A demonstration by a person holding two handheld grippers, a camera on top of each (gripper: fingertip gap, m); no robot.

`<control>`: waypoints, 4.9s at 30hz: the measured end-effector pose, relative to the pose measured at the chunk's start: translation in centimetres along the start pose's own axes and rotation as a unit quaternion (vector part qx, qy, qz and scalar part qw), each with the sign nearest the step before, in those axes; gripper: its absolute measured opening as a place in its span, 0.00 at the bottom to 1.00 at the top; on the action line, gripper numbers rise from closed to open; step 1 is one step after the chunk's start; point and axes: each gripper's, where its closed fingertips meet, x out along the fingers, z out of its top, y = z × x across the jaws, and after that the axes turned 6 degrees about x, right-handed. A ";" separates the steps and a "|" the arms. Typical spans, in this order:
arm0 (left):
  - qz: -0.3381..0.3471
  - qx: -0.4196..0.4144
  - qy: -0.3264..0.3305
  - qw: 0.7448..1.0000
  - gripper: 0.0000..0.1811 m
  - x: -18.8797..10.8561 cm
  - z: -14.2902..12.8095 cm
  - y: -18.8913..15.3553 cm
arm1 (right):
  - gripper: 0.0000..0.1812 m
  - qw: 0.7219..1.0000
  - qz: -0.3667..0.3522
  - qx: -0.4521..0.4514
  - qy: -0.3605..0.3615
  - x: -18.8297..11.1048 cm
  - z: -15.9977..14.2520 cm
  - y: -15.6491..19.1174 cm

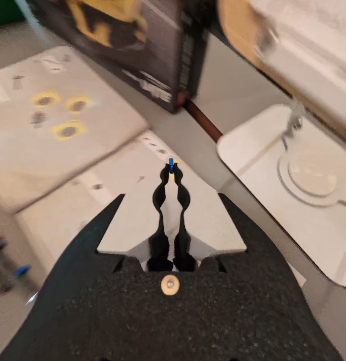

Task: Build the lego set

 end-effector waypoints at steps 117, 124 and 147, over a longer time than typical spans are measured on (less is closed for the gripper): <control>-0.112 0.110 0.047 0.986 0.04 1.4 -2.3 -5.2 | 0.02 0.953 0.164 -0.204 -0.151 -16.5 -5.0 32.6; -0.147 0.075 0.007 0.986 0.04 1.0 -0.7 -6.1 | 0.02 0.940 0.229 -0.137 -0.212 -17.4 -3.9 33.3; -0.094 0.164 0.119 0.975 0.04 2.2 -4.9 -5.1 | 0.00 0.960 0.162 -0.197 -0.116 -17.7 -5.7 32.0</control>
